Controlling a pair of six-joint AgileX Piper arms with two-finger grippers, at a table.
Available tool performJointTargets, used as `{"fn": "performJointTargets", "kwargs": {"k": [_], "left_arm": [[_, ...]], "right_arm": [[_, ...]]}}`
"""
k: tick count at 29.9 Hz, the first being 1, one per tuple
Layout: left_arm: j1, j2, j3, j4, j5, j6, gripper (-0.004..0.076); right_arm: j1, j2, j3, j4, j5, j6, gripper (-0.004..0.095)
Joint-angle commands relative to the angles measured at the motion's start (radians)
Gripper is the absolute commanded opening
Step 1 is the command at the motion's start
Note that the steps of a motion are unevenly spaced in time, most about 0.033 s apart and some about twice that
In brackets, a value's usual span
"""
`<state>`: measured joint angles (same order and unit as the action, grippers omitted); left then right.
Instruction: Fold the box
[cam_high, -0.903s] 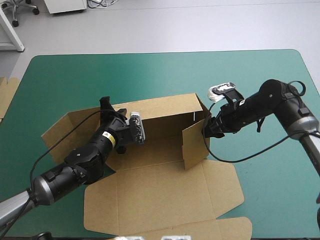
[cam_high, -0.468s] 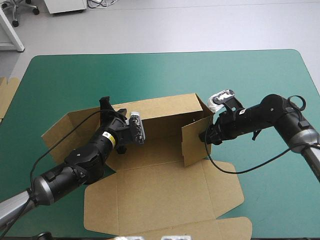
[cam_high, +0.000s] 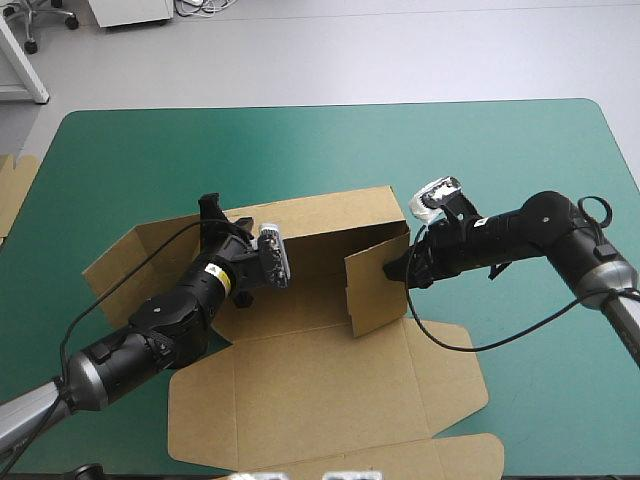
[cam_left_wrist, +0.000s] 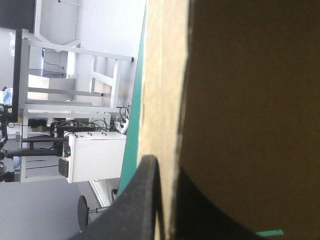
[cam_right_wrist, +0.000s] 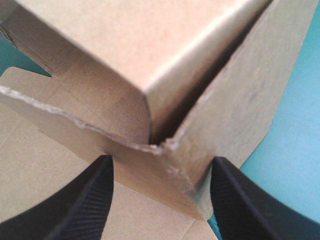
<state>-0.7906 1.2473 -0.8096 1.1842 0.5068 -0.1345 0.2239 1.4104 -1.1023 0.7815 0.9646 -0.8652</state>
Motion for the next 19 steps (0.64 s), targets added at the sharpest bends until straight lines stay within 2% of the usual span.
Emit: {"fn": "performJointTargets", "kwargs": {"k": [1,6,12,17,19], "left_arm": [[-0.007,0.005,0.006,-0.098,-0.009,-0.038,-0.001],[-0.007,0.005,0.006,-0.098,-0.009,-0.042,-0.001],[-0.007,0.005,0.006,-0.098,-0.009,-0.048,-0.001],[-0.007,0.005,0.006,-0.098,-0.004,-0.055,-0.001],[-0.007,0.005,0.006,-0.098,-0.008,-0.055,-0.001]], "right_arm": [[-0.002,-0.035,-0.024,0.056,-0.023,-0.019,0.0503],[0.0,-0.035,-0.022,0.06,-0.025,-0.012,0.0463],[0.077,-0.048,-0.02,0.025,-0.049,-0.012,0.0464],[0.136,-0.049,-0.013,-0.185,-0.116,0.121,0.0465],[0.152,-0.058,-0.013,-0.229,-0.143,0.16,0.0465]]}}
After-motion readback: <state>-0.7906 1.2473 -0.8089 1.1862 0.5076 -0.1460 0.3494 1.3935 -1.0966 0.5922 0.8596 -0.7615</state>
